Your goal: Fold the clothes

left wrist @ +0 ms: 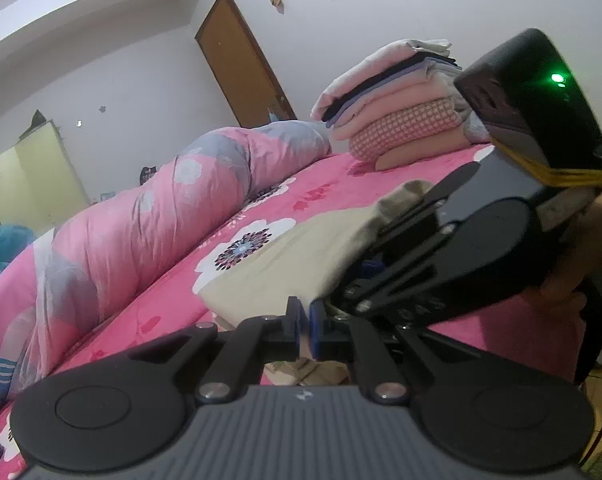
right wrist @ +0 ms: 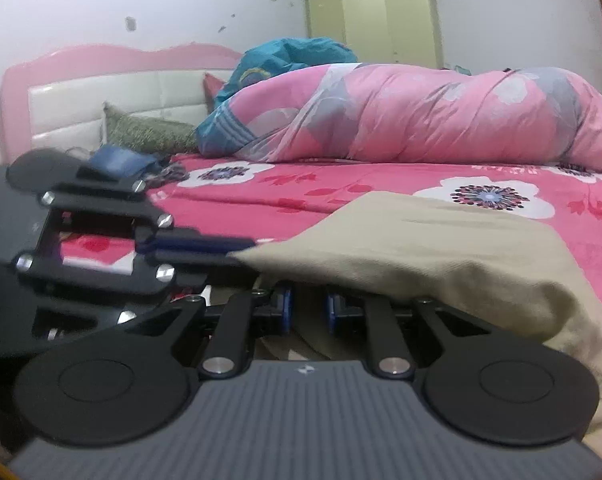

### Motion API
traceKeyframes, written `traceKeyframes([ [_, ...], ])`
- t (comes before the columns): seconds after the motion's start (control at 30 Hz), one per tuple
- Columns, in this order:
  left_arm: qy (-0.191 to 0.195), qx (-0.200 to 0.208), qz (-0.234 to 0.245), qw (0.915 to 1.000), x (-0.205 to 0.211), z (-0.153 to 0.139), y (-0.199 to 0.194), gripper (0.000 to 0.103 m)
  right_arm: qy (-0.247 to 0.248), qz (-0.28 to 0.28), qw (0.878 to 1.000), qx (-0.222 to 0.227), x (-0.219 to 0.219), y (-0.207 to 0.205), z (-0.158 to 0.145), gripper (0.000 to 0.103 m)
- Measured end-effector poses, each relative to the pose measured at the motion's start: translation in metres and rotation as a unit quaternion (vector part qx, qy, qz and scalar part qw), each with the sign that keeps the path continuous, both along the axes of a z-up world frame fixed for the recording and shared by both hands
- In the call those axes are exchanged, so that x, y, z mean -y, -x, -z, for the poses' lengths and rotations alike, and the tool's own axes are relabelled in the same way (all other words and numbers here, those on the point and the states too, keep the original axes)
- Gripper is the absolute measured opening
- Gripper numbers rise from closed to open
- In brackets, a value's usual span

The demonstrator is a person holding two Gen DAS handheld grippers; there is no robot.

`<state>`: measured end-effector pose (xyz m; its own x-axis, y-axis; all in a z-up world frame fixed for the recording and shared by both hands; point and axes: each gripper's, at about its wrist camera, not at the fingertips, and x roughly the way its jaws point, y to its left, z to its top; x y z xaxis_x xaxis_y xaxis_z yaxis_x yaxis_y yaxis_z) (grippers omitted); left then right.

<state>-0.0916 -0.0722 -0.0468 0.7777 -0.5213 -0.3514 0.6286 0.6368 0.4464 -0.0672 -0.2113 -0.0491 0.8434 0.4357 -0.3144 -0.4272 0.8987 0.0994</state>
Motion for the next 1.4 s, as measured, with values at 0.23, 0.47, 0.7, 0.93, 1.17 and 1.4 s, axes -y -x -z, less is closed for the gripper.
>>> traceKeyframes([
  [0.23,0.005,-0.022,-0.004,0.9997,-0.005,0.006,-0.004,0.005,-0.110,0.030,0.993,-0.044,0.008,-0.013,0.014,0.015],
  [0.47,-0.046,-0.001,-0.002,0.9989,0.007,0.021,0.002,0.011,-0.073,0.005,0.996,-0.044,0.024,0.021,0.003,0.016],
  [0.7,-0.016,-0.054,-0.014,0.9983,-0.010,-0.003,0.004,0.063,0.013,0.038,0.999,0.015,0.054,0.081,-0.009,0.021],
  [0.93,0.052,-0.058,0.008,0.9969,0.021,-0.039,-0.009,0.063,0.014,0.066,0.998,0.015,0.064,0.072,0.000,0.019],
  [1.17,0.000,-0.075,0.059,0.9955,0.082,-0.018,-0.026,0.043,0.031,0.078,0.996,0.018,0.061,0.073,0.008,0.019],
  [1.4,0.011,-0.074,0.069,0.9949,0.087,-0.016,-0.027,0.006,0.046,0.084,0.995,0.012,0.059,0.057,0.018,0.015],
])
